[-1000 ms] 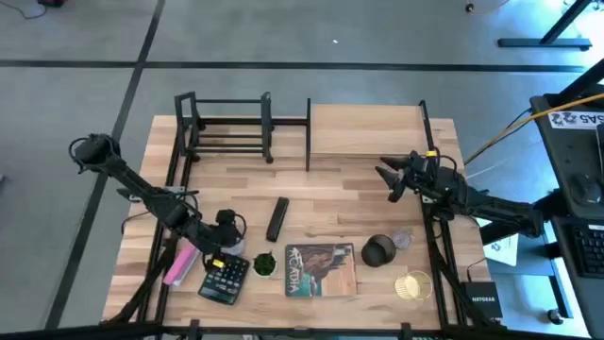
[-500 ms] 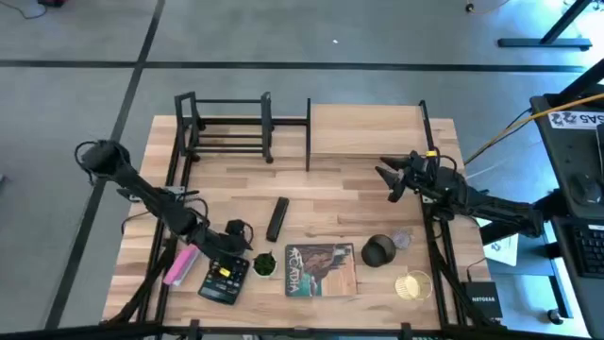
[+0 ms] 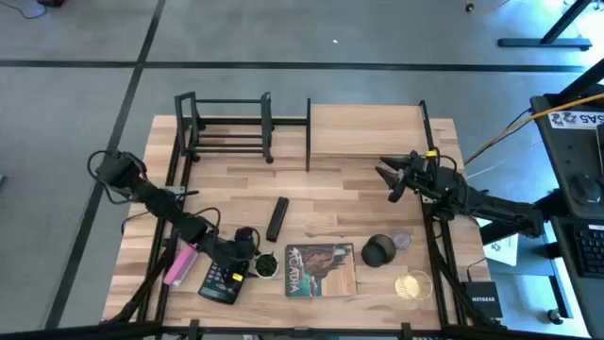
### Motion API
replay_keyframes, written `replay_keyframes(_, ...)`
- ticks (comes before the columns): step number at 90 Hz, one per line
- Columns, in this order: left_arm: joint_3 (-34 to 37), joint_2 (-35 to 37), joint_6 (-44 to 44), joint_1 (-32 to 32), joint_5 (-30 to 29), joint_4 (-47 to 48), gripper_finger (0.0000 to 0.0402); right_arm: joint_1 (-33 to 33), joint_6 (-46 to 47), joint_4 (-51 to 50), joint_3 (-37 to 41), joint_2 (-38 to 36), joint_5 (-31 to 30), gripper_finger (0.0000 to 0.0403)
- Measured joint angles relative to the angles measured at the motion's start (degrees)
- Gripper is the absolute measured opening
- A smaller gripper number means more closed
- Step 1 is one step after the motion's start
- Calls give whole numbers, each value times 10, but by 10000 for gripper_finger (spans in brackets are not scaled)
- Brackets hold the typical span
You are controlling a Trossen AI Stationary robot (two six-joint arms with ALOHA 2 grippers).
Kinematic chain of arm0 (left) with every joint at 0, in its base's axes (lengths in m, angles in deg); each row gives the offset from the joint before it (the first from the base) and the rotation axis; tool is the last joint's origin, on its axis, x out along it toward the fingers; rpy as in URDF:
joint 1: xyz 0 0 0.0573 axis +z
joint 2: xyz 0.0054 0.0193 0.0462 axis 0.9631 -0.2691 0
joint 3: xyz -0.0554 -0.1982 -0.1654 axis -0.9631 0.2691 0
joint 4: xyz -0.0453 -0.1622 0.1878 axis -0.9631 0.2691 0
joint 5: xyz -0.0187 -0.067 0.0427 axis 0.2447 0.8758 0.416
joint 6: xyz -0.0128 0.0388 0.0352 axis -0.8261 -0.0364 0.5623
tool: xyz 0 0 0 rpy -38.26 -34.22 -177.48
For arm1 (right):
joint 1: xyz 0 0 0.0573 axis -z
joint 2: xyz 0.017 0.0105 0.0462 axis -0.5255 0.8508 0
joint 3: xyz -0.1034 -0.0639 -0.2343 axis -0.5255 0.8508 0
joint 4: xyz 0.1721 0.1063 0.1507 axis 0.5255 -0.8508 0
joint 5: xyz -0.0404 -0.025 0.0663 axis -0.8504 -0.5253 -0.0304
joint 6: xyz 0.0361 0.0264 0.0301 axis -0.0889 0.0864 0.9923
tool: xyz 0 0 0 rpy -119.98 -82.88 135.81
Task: Stock shelves
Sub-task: Put the potted plant onto the shelf
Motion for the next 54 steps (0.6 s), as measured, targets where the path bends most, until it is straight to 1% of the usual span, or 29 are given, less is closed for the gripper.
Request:
replay_keyframes(31, -1, -57, -25, -25, -91, -107, 306, 0, 0, 0, 0, 0, 0, 186)
replay_keyframes(54, -2, -93, -62, -27, -102, -163, 306, 0, 0, 0, 0, 0, 0, 186)
